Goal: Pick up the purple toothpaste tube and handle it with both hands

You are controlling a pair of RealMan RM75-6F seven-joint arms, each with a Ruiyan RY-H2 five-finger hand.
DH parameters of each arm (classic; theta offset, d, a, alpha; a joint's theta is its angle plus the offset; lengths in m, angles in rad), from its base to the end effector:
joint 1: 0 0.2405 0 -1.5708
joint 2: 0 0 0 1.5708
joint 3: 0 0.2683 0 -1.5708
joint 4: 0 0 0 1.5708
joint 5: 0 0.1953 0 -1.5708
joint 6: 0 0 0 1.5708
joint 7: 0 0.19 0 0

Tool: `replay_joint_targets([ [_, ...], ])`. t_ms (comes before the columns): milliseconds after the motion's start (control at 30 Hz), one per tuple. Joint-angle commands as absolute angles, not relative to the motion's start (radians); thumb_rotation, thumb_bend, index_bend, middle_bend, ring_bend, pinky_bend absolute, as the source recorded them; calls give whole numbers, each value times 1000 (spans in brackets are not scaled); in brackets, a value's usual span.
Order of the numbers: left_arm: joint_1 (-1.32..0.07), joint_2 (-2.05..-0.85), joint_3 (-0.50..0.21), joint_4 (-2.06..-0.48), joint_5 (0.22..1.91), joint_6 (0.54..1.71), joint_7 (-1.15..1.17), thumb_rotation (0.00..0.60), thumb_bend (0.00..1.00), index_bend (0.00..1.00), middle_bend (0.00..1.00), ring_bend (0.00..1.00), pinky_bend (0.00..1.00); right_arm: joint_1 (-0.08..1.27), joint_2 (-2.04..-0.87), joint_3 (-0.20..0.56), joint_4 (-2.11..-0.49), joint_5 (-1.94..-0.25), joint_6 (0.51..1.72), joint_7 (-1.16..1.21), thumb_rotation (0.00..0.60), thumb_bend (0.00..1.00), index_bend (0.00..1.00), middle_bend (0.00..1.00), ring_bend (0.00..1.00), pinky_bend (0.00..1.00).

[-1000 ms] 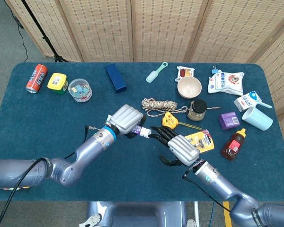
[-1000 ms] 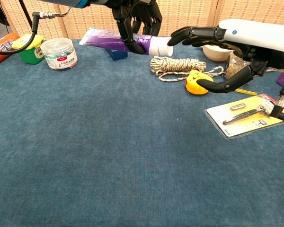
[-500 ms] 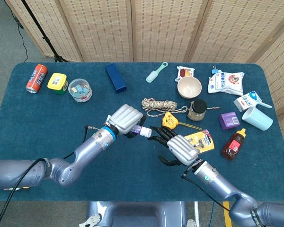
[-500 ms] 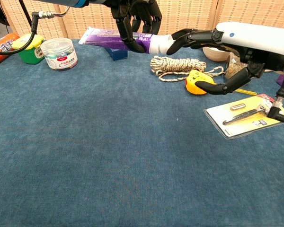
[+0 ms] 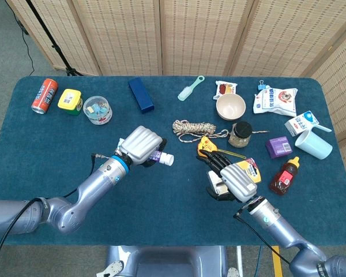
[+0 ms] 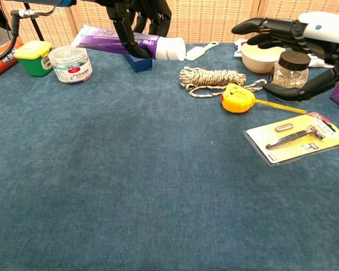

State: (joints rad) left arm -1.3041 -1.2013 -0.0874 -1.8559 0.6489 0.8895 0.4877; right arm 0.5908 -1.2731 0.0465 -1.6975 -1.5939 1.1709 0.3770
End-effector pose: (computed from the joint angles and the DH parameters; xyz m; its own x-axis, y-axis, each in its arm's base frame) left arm 0.0110 0.4080 0.0419 0.6091 0.2495 0.7528 0.7145 -0.5847 -0.3843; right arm -0.1415 -0.3202 0.0612 0.0159 -0.3898 0.9208 -0.8686 -0.4615 -0.1804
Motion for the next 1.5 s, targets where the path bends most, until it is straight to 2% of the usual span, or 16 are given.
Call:
replay_joint_targets([
  [33, -1290, -1196, -89, -1864, 662, 901, 482, 600, 745, 598, 564, 555, 578, 575, -1274, 48, -1689, -1577, 1184, 419, 600, 462, 0, 0, 0, 0],
  [200, -1274, -1188, -92, -1876, 674, 906, 483, 600, 745, 598, 567, 560, 578, 556, -1278, 54, -1684, -1548, 1191, 513, 600, 460, 0, 0, 0, 0],
  [300, -1270, -1185, -98, -1884, 671, 907, 486, 600, 745, 598, 567, 559, 578, 545, -1286, 64, -1676, -1536, 1203, 621, 591, 417, 0, 0, 0, 0],
  [367, -1268, -1184, -102, -1886, 666, 909, 492, 600, 744, 598, 567, 559, 578, 538, -1291, 70, -1668, -1533, 1210, 698, 556, 311, 0, 0, 0, 0],
  [433, -1269, -1184, -106, -1889, 660, 909, 497, 600, 743, 597, 567, 559, 578, 532, -1292, 77, -1663, -1527, 1216, 770, 511, 130, 0, 0, 0, 0],
  [533, -1271, -1183, -113, -1895, 649, 911, 507, 600, 742, 598, 567, 559, 577, 520, -1300, 89, -1649, -1518, 1230, 866, 460, 5, 0, 0, 0, 0],
  [733, -1279, -1188, -128, -1901, 621, 918, 526, 600, 742, 598, 567, 559, 578, 506, -1325, 112, -1631, -1497, 1242, 977, 359, 0, 0, 0, 0, 0],
  [1033, -1299, -1217, -142, -1911, 584, 938, 569, 600, 741, 598, 567, 561, 577, 484, -1359, 140, -1640, -1451, 1246, 1031, 262, 0, 0, 0, 0, 0],
  [1500, -1329, -1277, -160, -1918, 532, 999, 645, 600, 740, 598, 576, 582, 595, 461, -1410, 199, -1672, -1413, 1243, 1224, 221, 0, 0, 0, 0, 0],
])
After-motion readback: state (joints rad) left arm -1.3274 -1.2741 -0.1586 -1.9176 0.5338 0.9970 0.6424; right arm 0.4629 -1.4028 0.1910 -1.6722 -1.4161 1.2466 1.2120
